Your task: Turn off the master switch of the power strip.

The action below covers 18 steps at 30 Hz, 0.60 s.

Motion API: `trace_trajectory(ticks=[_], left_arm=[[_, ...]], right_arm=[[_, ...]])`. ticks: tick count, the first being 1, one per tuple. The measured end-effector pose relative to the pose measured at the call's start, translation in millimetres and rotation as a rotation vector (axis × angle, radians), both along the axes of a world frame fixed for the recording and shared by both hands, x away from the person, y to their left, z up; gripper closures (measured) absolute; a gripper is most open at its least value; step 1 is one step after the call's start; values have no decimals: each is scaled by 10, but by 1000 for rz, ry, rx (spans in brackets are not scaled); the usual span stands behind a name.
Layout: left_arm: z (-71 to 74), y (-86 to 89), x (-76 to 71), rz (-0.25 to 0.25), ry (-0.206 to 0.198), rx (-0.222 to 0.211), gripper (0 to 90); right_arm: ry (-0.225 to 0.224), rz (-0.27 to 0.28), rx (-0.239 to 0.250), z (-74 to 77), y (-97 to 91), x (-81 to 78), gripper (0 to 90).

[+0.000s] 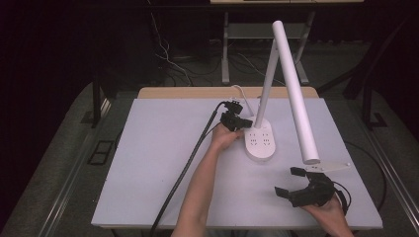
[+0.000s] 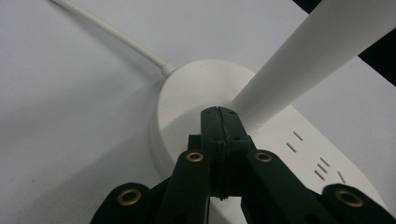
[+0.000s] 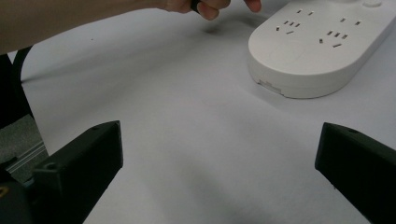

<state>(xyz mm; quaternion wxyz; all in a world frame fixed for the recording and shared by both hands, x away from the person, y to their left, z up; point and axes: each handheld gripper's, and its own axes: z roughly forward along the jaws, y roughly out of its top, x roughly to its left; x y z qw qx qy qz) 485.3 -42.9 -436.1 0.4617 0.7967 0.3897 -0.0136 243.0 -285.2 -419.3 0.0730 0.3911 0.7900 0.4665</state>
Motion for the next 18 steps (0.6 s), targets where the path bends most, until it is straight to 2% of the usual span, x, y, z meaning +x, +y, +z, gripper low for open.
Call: trace_trajectory(ticks=[3,6,9,14,17,18], left_arm=[[-8,-15,-9,18,-8,-11,900],[-9,-24,-16,1,-13,-9,900],[-2,-1,-7,9,-12,-9,900],[72,23,-29,-16,-34,-8,900],[132,34,-48,-7,-52,-16,900],[149,41,-53,-10,-59,-6,900]], right_arm=[[-7,0,1,0,-7,-1,2],[-7,1,-2,-3,-17,2,2],[0,-4,3,1,-23,5,2],[-3,-5,4,2,-31,6,2],[-2,-6,2,1,-30,9,2],[-2,-6,3,1,-29,8,2]])
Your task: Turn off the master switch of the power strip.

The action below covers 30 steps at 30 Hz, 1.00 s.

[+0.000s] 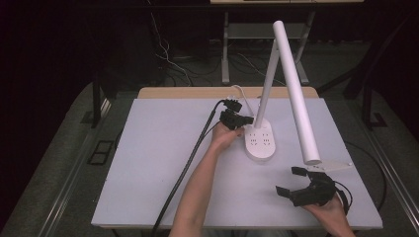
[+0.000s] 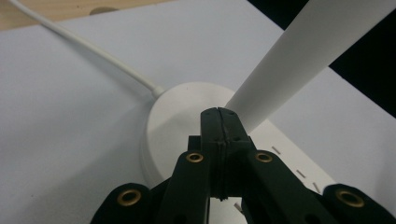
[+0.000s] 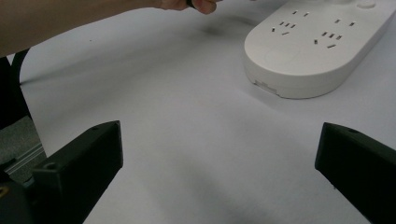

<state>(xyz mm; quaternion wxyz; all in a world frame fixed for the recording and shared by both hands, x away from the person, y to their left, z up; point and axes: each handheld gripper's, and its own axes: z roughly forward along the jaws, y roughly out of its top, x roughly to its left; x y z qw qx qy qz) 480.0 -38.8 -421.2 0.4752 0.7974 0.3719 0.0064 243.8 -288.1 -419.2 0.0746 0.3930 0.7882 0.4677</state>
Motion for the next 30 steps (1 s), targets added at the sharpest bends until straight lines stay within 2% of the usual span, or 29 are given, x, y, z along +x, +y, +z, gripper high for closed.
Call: trace_trajectory(ticks=[8,10,11,15,17,20,21,24,30], left_arm=[[176,108,-56,-30,-43,15,900],[214,156,-72,-25,-56,0,900],[233,170,-88,-11,-56,-26,900],[331,282,-152,-17,-76,-47,900],[374,345,-187,-24,-90,-43,900],[421,426,-250,-23,-91,-58,898],[431,442,-266,-19,-93,-66,883],[467,536,-332,-29,-109,-56,742],[463,764,-463,-33,-100,-56,491]], right_arm=[[-2,0,1,0,-1,1,2],[-2,-1,1,0,-2,1,2],[-1,-1,2,0,-2,1,2],[-2,-2,2,0,-2,0,2],[-1,-2,3,1,0,-1,2],[-2,-4,2,1,2,-1,2],[-2,-4,2,1,3,-1,2],[0,-4,0,0,5,-1,2],[-2,-6,-2,-2,2,0,2]])
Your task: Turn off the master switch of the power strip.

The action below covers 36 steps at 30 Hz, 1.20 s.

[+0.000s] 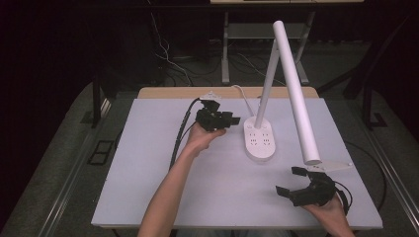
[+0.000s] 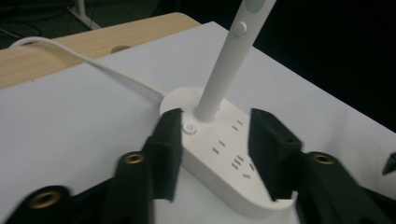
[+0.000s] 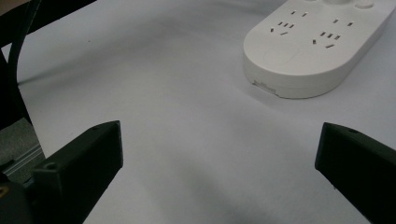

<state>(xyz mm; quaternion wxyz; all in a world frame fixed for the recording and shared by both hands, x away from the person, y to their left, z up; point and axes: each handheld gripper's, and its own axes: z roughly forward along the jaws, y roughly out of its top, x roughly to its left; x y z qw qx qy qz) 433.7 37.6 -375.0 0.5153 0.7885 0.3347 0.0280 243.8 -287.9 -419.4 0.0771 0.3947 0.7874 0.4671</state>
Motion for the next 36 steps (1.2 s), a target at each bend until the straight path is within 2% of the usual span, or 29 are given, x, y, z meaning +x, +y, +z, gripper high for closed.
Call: trace_trajectory(ticks=[2,5,8,11,20,36], left_arm=[[1,84,-42,1,3,-12,413],[24,211,-115,-13,7,-35,239],[65,319,-202,-5,-4,-41,131],[109,410,-278,-10,-4,-17,8],[189,703,-595,16,-56,1,0],[-59,1069,-1114,31,-67,30,0]], right_arm=[[1,-1,-1,0,2,1,2],[1,-1,-2,1,2,0,2],[-1,-2,0,1,-1,-1,2],[-2,-4,-3,-3,1,2,2],[-3,4,-8,-4,27,-2,2],[1,-3,-9,-10,43,-4,2]])
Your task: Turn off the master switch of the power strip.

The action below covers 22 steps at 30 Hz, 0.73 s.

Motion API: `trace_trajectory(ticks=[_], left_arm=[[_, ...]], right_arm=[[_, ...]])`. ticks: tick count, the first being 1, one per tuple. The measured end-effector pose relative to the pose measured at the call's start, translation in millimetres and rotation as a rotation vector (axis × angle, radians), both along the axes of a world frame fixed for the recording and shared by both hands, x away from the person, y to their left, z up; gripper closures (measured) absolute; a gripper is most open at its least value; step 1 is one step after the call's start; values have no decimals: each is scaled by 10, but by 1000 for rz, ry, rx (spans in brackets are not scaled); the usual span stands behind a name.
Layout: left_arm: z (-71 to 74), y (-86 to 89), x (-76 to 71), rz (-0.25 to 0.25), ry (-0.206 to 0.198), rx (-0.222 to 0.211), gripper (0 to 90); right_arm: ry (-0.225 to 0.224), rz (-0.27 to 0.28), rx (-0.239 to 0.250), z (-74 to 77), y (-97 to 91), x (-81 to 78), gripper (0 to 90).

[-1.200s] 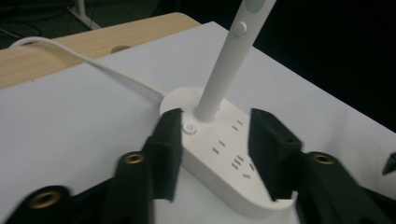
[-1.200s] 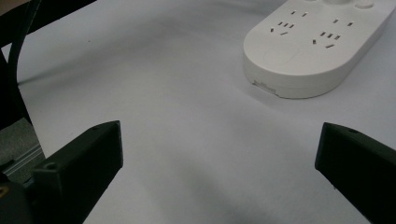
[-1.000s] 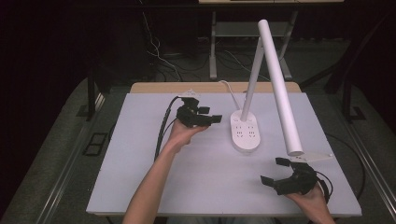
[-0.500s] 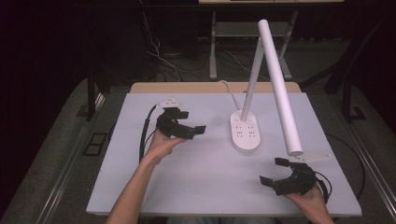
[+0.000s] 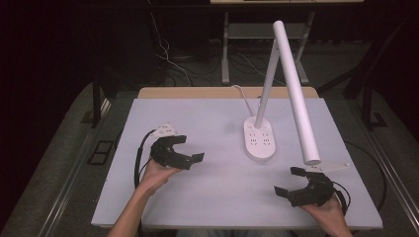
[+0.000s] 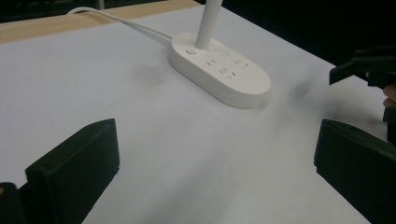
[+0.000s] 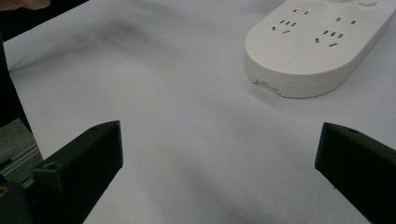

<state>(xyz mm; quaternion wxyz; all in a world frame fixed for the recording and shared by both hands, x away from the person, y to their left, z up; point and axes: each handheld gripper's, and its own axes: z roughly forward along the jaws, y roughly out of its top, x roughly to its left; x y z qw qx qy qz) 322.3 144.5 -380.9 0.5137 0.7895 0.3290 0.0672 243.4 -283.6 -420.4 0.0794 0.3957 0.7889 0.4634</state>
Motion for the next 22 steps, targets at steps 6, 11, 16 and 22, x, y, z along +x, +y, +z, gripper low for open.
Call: trace_trajectory(ticks=[6,11,16,22], left_arm=[[-80,101,-207,23,-28,7,0],[-187,188,-342,31,-14,5,0],[-293,283,-445,44,0,1,0],[-378,342,-493,52,18,2,0]], right_arm=[[-5,-4,1,-1,-4,-2,2],[-1,-6,3,0,-11,-5,2],[2,-9,5,-2,-10,-8,2],[2,-12,5,3,-6,-19,2]])
